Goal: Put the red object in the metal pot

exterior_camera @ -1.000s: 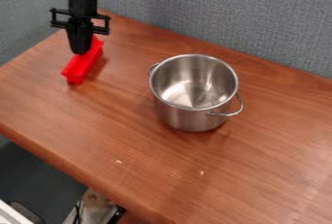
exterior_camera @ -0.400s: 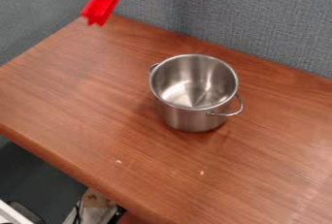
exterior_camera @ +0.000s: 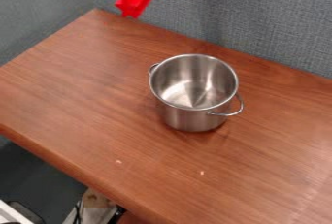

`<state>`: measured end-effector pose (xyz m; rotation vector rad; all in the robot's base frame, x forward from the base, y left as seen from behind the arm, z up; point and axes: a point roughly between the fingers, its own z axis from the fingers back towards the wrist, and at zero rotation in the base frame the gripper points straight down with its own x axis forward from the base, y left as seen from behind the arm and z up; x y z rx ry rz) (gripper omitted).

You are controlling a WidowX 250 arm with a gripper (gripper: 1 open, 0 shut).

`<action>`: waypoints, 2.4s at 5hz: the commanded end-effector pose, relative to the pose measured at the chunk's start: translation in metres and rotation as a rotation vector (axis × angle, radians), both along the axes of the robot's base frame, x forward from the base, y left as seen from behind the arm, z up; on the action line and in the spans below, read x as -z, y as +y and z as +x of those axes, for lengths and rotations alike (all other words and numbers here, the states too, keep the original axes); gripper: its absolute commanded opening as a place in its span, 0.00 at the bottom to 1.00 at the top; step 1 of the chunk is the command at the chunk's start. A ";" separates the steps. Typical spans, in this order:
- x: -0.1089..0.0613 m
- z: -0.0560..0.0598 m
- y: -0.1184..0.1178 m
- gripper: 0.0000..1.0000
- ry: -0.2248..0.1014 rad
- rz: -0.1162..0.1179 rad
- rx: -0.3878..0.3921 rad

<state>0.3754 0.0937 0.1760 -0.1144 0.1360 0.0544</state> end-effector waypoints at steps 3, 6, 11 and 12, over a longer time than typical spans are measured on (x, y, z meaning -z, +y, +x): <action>-0.023 -0.041 -0.089 0.00 -0.008 0.018 0.290; 0.010 -0.063 -0.092 0.00 0.098 0.044 0.300; 0.049 -0.045 -0.084 0.00 0.106 0.126 0.620; 0.051 -0.061 -0.087 0.00 0.092 0.159 0.632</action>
